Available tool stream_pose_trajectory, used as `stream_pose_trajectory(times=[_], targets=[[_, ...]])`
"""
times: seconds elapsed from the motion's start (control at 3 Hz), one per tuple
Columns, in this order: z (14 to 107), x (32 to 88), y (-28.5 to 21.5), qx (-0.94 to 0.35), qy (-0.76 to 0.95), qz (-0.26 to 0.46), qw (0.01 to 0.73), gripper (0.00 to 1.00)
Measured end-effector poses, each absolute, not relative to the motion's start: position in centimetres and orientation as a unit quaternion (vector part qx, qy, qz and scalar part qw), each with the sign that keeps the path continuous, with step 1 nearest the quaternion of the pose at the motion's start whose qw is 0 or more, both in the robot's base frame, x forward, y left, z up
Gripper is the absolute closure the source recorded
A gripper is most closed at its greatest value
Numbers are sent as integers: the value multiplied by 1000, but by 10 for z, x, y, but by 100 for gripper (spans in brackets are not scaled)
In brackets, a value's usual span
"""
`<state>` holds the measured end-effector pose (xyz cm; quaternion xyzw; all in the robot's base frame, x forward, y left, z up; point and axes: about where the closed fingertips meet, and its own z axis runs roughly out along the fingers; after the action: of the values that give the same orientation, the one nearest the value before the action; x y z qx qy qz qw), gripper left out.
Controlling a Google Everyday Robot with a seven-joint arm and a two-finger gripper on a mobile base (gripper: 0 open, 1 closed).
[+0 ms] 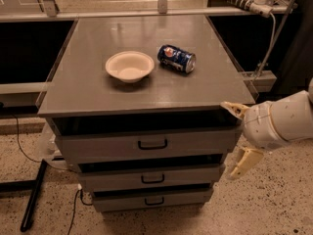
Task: Open top drawer
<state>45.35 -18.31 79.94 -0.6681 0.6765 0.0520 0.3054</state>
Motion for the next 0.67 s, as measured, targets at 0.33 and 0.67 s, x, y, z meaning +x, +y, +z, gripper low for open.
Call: stream_pose_trajectory(times=[0.33, 0.67], targets=[[773, 463, -185, -664, 684, 33, 300, 0], [753, 473, -183, -667, 683, 7, 296, 0]])
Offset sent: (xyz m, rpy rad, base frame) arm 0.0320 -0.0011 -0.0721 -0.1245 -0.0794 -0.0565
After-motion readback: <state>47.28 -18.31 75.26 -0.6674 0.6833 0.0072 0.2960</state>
